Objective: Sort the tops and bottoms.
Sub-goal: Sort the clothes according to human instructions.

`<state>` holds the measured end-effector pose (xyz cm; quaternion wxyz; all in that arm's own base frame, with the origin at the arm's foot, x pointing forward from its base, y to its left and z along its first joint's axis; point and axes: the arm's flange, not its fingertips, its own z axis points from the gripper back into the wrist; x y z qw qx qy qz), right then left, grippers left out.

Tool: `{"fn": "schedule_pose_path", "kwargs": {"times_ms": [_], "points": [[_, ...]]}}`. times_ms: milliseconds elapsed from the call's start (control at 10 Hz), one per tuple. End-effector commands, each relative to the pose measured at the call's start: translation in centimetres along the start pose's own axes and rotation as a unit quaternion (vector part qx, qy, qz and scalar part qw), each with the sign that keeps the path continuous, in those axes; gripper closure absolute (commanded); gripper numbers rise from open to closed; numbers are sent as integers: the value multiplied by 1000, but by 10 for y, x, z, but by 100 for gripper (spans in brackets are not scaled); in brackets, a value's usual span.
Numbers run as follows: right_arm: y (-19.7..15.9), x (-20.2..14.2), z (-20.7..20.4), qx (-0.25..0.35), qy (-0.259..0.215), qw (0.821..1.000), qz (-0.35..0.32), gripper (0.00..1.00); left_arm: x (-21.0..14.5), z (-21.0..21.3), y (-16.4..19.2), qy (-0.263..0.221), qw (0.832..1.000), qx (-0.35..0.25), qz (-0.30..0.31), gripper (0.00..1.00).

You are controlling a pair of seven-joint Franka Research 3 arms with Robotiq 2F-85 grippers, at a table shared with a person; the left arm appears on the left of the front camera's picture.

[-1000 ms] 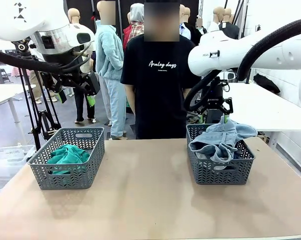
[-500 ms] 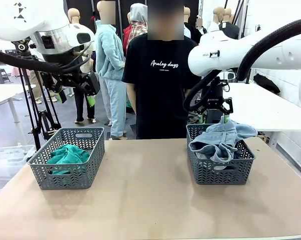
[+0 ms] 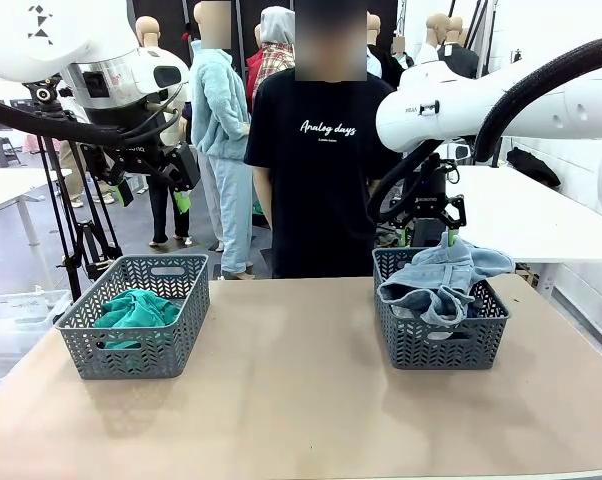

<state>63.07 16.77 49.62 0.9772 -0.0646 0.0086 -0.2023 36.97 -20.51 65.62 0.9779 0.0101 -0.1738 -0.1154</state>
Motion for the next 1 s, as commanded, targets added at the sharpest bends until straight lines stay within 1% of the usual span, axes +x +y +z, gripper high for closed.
{"fn": "schedule_pose_path", "kwargs": {"times_ms": [0, 900], "points": [[-1, 0, 0, 0, -1, 1000, -1, 0, 0, 1, 2, 2, 1000, 0, 1, 0], [-1, 0, 0, 0, -1, 1000, -1, 0, 0, 1, 2, 2, 1000, 0, 1, 0]]}}
